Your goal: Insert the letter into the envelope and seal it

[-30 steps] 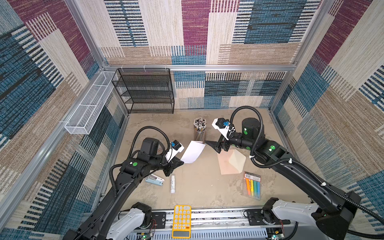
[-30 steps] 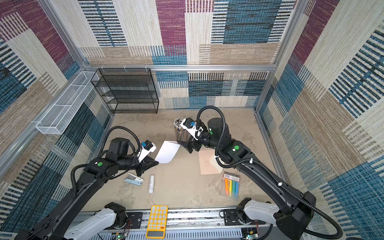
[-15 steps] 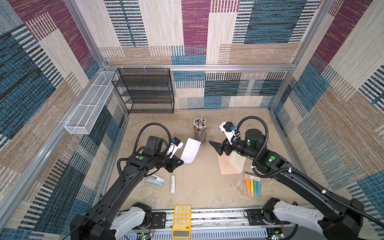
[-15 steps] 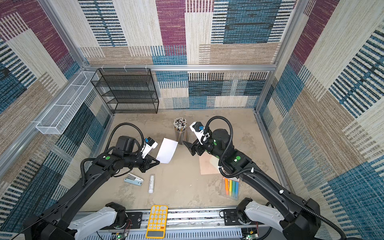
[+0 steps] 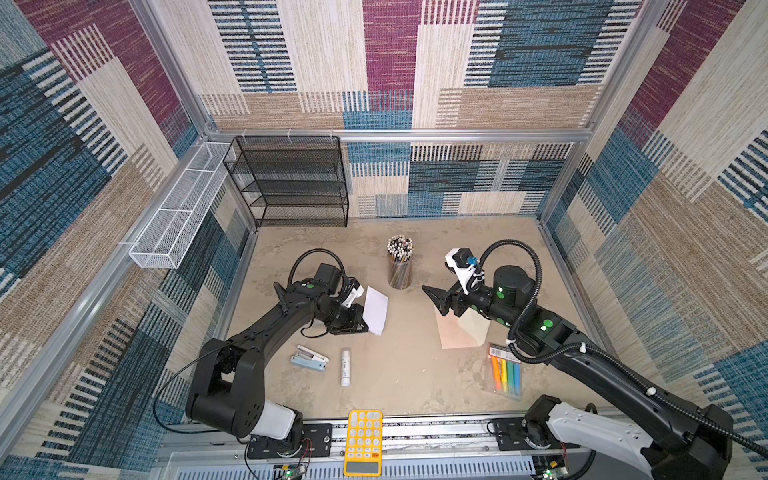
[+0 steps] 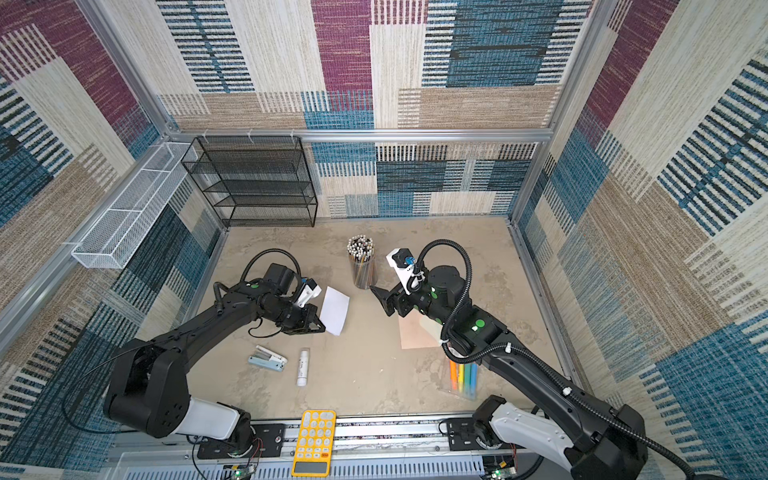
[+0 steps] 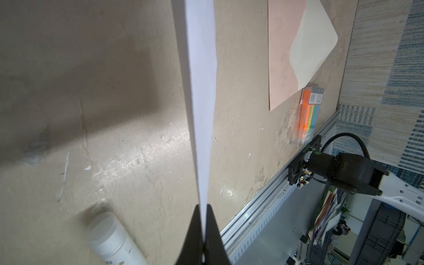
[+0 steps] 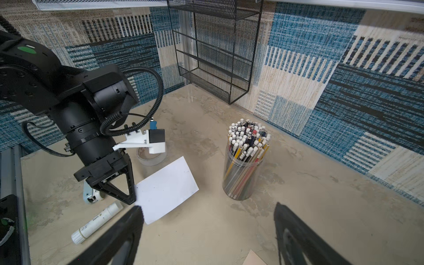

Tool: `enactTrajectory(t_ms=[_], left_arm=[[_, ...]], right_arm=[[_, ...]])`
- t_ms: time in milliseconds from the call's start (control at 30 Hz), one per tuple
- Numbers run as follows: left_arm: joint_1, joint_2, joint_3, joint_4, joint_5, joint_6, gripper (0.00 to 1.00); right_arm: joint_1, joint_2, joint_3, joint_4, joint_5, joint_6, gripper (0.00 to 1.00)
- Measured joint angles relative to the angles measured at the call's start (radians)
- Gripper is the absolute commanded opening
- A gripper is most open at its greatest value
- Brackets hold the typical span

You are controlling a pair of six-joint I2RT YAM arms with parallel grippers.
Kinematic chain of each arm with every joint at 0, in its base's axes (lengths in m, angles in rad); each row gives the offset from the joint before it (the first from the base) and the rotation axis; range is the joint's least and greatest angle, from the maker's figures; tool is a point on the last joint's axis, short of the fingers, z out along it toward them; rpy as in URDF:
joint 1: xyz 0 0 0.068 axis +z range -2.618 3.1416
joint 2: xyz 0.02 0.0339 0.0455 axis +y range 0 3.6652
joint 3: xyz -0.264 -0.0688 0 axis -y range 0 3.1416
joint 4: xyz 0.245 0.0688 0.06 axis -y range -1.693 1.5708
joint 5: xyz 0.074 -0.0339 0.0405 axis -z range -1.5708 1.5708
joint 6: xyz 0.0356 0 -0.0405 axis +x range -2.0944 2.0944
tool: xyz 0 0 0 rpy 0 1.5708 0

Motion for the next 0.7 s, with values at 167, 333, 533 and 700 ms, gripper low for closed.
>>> enactTrajectory(t_ms=[167, 333, 533, 700], left_arm=[[0.008, 0.077, 0.031, -0.003, -0.005, -0.066, 0.00], [0.011, 0.145, 0.058, 0.005, -0.028, -0.109, 0.00], [0.019, 0.200, 0.089, 0.024, -0.035, -0.141, 0.00], [0.048, 0.224, 0.089, 0.017, -0.062, -0.145, 0.00]], right_arm=[[0.000, -0.008, -0.014, -0.001, 0.010, 0.008, 0.92], [0.000, -0.037, -0.039, 0.000, 0.018, 0.011, 0.91], [0.000, -0.067, -0.053, 0.004, 0.036, 0.014, 0.91], [0.000, -0.088, -0.062, 0.005, 0.056, 0.015, 0.91]])
